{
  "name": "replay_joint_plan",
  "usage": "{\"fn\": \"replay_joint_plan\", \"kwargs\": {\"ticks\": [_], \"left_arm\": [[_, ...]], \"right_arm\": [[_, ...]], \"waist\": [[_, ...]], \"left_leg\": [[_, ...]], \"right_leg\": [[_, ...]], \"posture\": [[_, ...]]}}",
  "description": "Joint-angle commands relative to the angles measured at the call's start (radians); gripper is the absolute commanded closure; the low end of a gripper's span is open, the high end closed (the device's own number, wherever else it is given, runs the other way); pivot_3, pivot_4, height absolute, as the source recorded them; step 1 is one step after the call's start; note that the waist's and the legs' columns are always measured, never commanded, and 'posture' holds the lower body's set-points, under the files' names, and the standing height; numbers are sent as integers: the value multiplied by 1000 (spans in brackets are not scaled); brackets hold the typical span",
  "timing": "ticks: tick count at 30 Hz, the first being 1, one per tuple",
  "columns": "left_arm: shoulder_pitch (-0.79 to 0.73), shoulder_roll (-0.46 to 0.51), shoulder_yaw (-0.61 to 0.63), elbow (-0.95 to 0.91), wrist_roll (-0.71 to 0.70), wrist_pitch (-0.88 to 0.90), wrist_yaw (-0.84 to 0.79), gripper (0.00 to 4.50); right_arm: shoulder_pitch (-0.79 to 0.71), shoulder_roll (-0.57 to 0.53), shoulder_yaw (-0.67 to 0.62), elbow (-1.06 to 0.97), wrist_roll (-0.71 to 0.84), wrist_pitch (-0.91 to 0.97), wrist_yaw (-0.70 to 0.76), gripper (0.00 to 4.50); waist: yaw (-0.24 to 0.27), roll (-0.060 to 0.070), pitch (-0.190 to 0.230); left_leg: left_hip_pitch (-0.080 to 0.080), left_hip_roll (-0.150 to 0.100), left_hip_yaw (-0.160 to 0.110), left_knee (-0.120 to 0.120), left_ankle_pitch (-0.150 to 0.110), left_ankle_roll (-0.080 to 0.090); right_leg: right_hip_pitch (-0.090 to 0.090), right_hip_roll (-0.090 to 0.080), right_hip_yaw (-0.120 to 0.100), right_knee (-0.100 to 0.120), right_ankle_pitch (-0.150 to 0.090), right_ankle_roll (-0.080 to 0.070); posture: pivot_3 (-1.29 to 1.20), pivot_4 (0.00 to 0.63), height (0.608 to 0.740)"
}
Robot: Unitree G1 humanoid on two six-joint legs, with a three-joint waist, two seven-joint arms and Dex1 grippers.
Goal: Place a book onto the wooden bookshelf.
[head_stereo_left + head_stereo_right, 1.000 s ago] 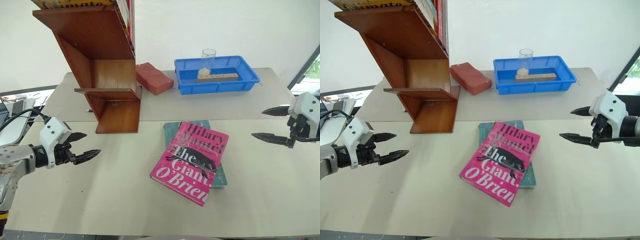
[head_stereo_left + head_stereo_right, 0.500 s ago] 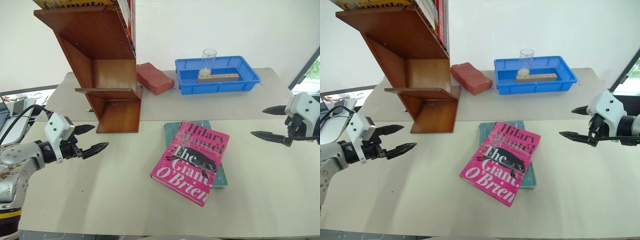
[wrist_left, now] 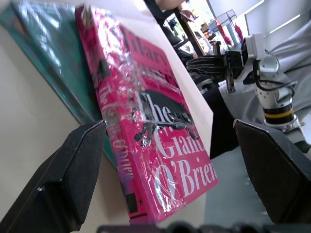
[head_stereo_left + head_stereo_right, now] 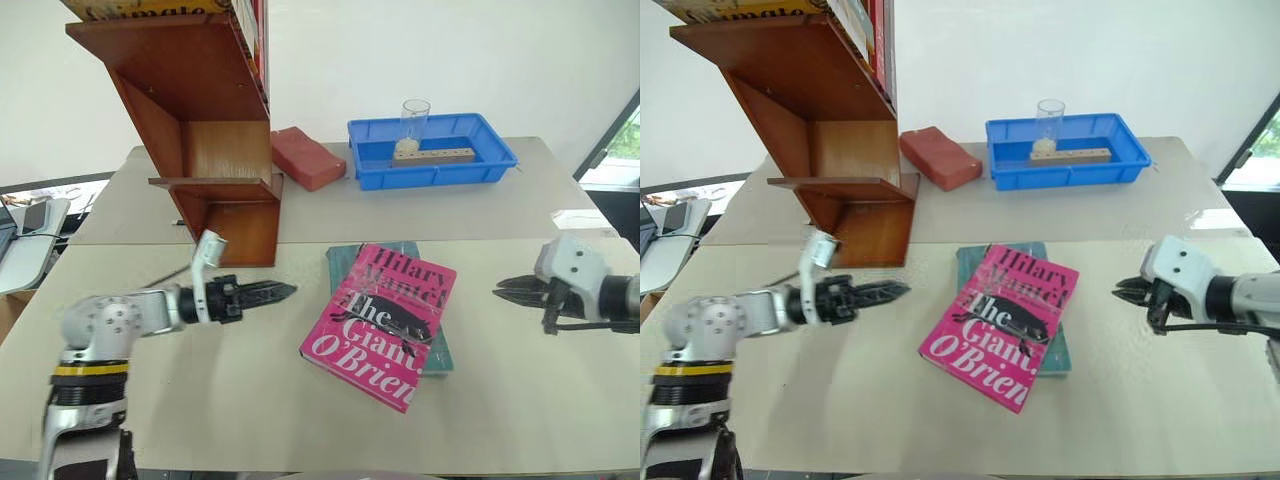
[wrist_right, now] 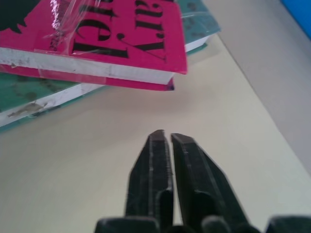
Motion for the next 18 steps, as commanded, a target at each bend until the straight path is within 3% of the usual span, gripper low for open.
{"fn": "replay_joint_plan", "kwargs": {"ticks": [1, 8, 18], "left_arm": [[-49, -47, -22, 81, 28, 29, 40, 0], [-49, -165, -24, 156, 52, 48, 86, 0], [19, -217, -18, 128, 83, 28, 105, 0]], "right_arm": [[-37, 20, 37, 0, -34, -11, -35, 4451], [-131, 106, 163, 51, -76, -28, -49, 4451], [-299, 263, 307, 58, -74, -29, -19, 4451]], "waist": [[1, 0, 0], [-1, 0, 0], [0, 0, 0]], "left_leg": [[0, 0, 0, 0, 0, 0], [0, -1, 0, 0, 0, 0], [1, -1, -1, 0, 1, -1]], "right_leg": [[1, 0, 0, 0, 0, 0], [2, 0, 1, -1, 1, -1], [2, 0, 1, -1, 1, -1]], "posture": [[0, 150, 637], [0, 150, 637], [0, 150, 637]]}}
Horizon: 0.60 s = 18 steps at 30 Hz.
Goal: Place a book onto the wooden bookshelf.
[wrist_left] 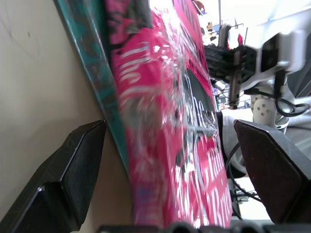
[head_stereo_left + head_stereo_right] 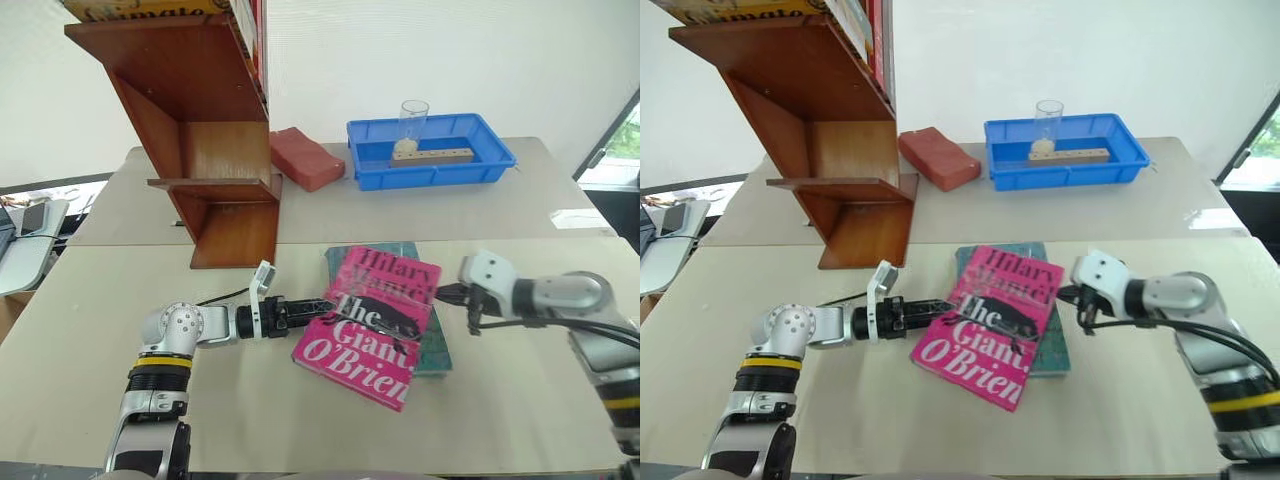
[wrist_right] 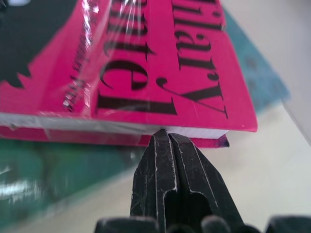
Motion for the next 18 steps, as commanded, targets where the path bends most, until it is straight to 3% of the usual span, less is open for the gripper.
{"fn": "replay_joint_plan", "kwargs": {"ticks": [1, 9, 12, 18], "left_arm": [[25, -1, 18, -41, 3, -17, 1, 0], [81, -38, 91, -130, -31, -38, 48, 0], [95, -50, 113, -159, -42, -44, 62, 726], [123, 6, 116, -273, -63, -33, 32, 3305]], "right_arm": [[-34, 22, 18, -22, 15, -10, 21, 4451], [-56, 54, 17, -29, 31, -12, 37, 4451], [-65, 54, 9, -31, 34, -16, 39, 4500], [-61, 19, -58, -114, 106, 39, 58, 4500]], "waist": [[2, 0, 0], [0, 0, 0], [1, 0, 0], [1, 0, 2]], "left_leg": [[0, 0, 0, 0, 0, 0], [0, 0, 0, 0, 0, 0], [0, 0, 0, 0, 0, 0], [-1, 0, 0, -1, 0, 0]], "right_leg": [[0, 0, 0, 0, 0, 0], [1, 0, 0, -1, 0, 0], [1, 0, 0, -1, 0, 0], [0, -1, 0, -1, 0, 0]], "posture": [[0, 150, 637], [0, 150, 637], [0, 150, 637], [0, 150, 637]]}}
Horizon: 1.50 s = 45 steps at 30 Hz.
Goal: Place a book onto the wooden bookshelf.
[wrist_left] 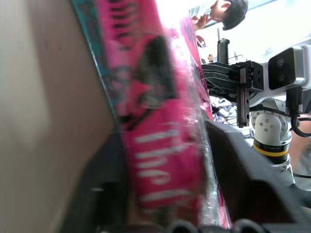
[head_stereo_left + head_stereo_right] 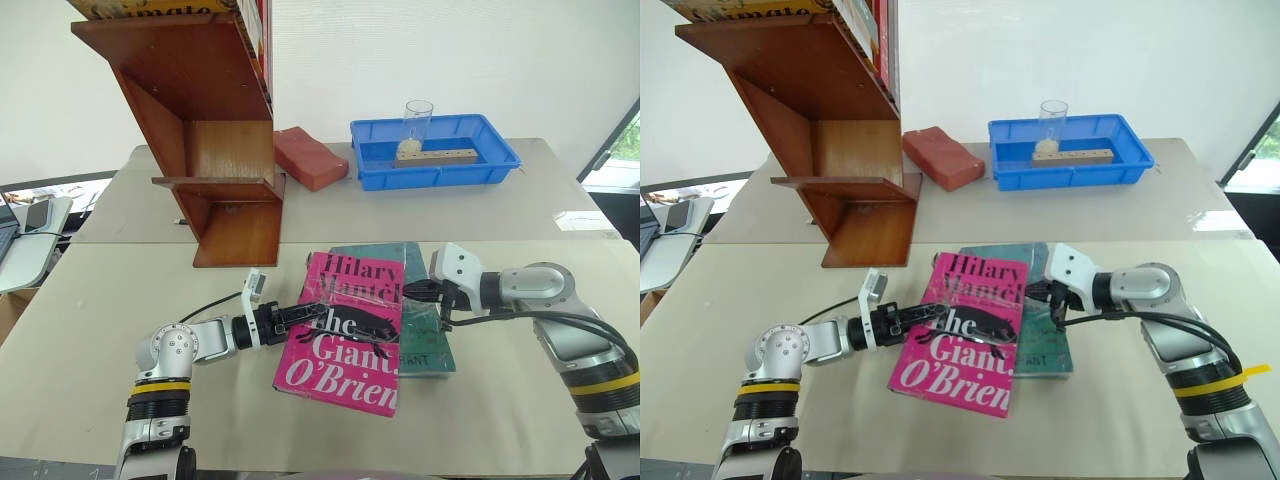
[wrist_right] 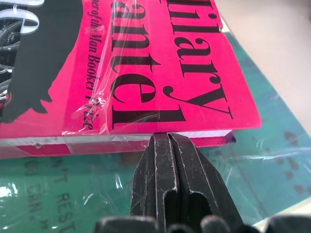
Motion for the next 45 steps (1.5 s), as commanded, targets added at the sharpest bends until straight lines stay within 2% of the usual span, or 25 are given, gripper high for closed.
{"fn": "replay_joint_plan", "kwargs": {"ticks": [1, 5, 7, 10, 14, 17, 18, 22, 25, 28, 33, 39, 45], "left_arm": [[-7, 46, 17, -94, -44, 0, -32, 3669], [-50, 96, 75, -172, -76, -44, -25, 3763], [-87, 148, 72, -252, -49, -115, -57, 3763], [-182, 214, 47, -374, -6, -227, -91, 3763], [-360, 247, -30, -472, 90, -392, -117, 3763], [-553, 288, -132, -411, 390, -706, -113, 3763], [-603, 319, -176, -365, 516, -843, -119, 3763], [-686, 434, -298, -148, 880, -1314, -138, 3763], [-727, 516, -347, 32, 1080, -1584, -100, 3763], [-723, 594, -383, 167, 1216, -1768, -75, 3763], [-676, 659, -408, 287, 1333, -1834, -71, 3763], [-615, 677, -397, 284, 1343, -1768, -128, 3763], [-582, 685, -381, 262, 1349, -1689, -142, 3763]], "right_arm": [[-20, -35, -90, -101, 68, 30, 7, 4500], [13, -123, -216, -198, 155, 135, 15, 4500], [38, -190, -320, -240, 235, 221, 43, 4500], [44, -258, -469, -279, 352, 334, 51, 4500], [-12, -299, -546, -316, 469, 447, 12, 4500], [-116, -285, -556, -331, 572, 525, -60, 4500], [-146, -279, -551, -334, 595, 542, -85, 4500], [-210, -265, -514, -340, 637, 563, -148, 4500], [-236, -250, -485, -342, 647, 558, -179, 4500], [-269, -227, -449, -342, 646, 545, -204, 4500], [-341, -176, -390, -324, 622, 515, -238, 4500], [-391, -156, -356, -287, 601, 493, -242, 4500], [-400, -149, -338, -266, 591, 469, -230, 4500]], "waist": [[1, -1, 1], [4, -1, 1], [8, -3, 3], [11, -5, 8], [13, -4, 12], [6, -1, 15], [4, -1, 17], [-2, 0, 17], [1, 1, 17], [0, 2, 18], [3, 2, 18], [8, 1, 18], [2, 1, 17]], "left_leg": [[0, 0, 0, -1, 0, 0], [1, 0, 0, -3, 1, -2], [2, -1, -1, -8, 4, -6], [2, -2, -2, -12, 7, -11], [6, -2, -2, -13, 7, -11], [6, -3, -2, -15, 6, -11], [6, -3, -3, -15, 7, -11], [7, -4, -4, -19, 6, -10], [10, -3, -3, -20, 7, -10], [8, -3, -3, -19, 7, -10], [2, -2, -2, -16, 7, -10], [0, -1, 1, -14, 7, -10], [-1, 1, 3, -14, 7, -10]], "right_leg": [[0, 0, 0, 0, 0, 0], [1, 0, 0, -3, 0, 0], [2, -1, 0, -7, 1, 1], [3, -1, 0, -8, 1, 0], [11, -1, 0, -11, 1, 0], [17, -1, 1, -16, 1, 1], [13, -1, 1, -16, 2, 2], [18, 1, 3, -22, 3, 0], [15, 1, 3, -22, 5, 1], [13, 0, 3, -22, 5, 2], [2, 0, 3, -19, 6, 4], [-7, -1, 1, -9, 5, 5], [-9, -1, 1, -7, 5, 5]], "posture": [[0, 150, 637], [0, 150, 637], [0, 150, 637], [0, 150, 637], [0, 150, 637], [0, 150, 637], [0, 150, 637], [0, 150, 637], [0, 150, 637], [0, 150, 637], [0, 150, 637], [0, 150, 637], [0, 150, 637]]}}
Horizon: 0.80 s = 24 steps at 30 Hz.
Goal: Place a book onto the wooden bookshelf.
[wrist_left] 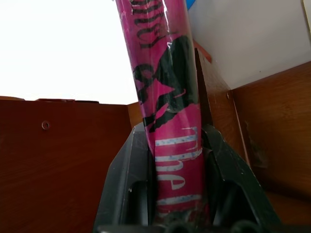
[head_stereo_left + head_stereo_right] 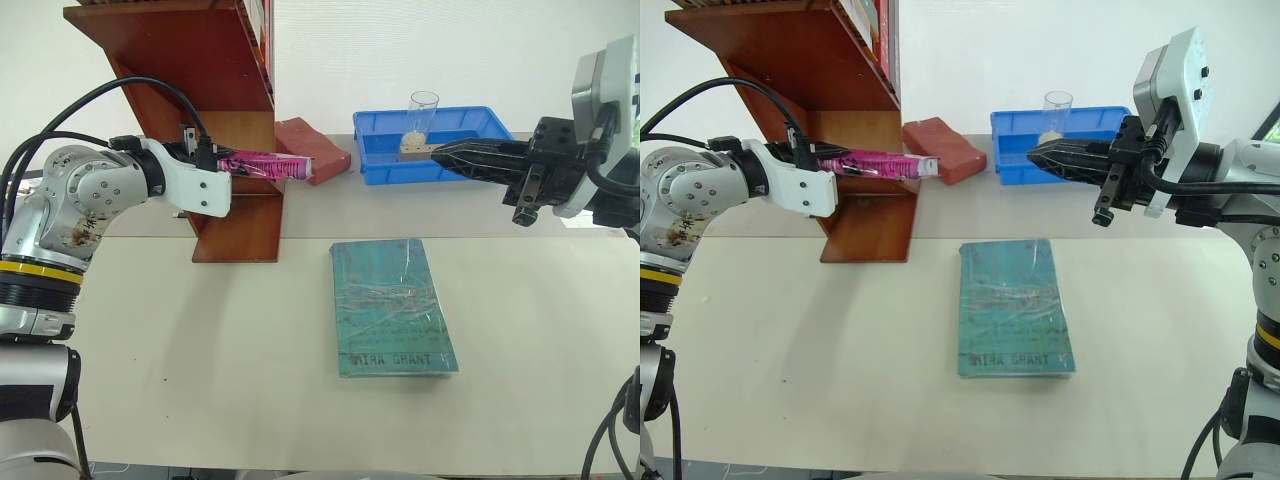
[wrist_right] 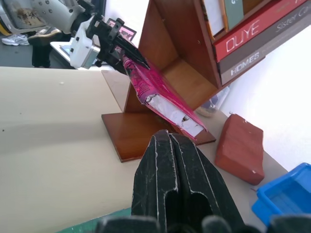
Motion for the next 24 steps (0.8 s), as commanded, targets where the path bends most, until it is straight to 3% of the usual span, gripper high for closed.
{"fn": "replay_joint_plan", "kwargs": {"ticks": [1, 8, 13, 20, 24], "left_arm": [[17, 23, 43, -38, -22, 69, -32, 3264], [91, 42, 107, -218, -138, 268, -166, 136], [148, 90, 180, -349, -217, 410, -240, 58], [141, 130, 373, -411, -409, 757, -267, 58], [262, 172, 540, -479, -603, 1006, -368, 58]], "right_arm": [[-26, 6, -4, 0, -12, -38, 7, 4500], [-19, 2, -3, 14, -25, -53, 35, 4500], [-15, -4, 0, 42, -46, -78, 66, 4500], [-39, -18, 41, 122, -114, -150, 147, 4500], [-56, -50, 71, 185, -173, -218, 230, 4500]], "waist": [[-2, 0, 0], [-4, 1, 0], [-3, 0, 0], [-3, -1, 1], [-6, -1, 1]], "left_leg": [[0, 0, 0, 0, 0, 0], [3, 1, 1, -1, 0, 1], [3, 2, 1, -1, 0, 1], [3, 2, 1, -1, 0, 1], [3, 2, 1, -2, 0, 1]], "right_leg": [[2, 0, 0, 1, 0, 0], [3, 1, -1, 1, 0, 0], [0, 1, -1, 1, 0, 0], [-3, 1, -1, 1, -2, 3], [-5, 1, -1, 1, -2, 2]], "posture": [[0, 150, 637], [0, 150, 637], [0, 150, 637], [0, 150, 637], [0, 150, 637]]}}
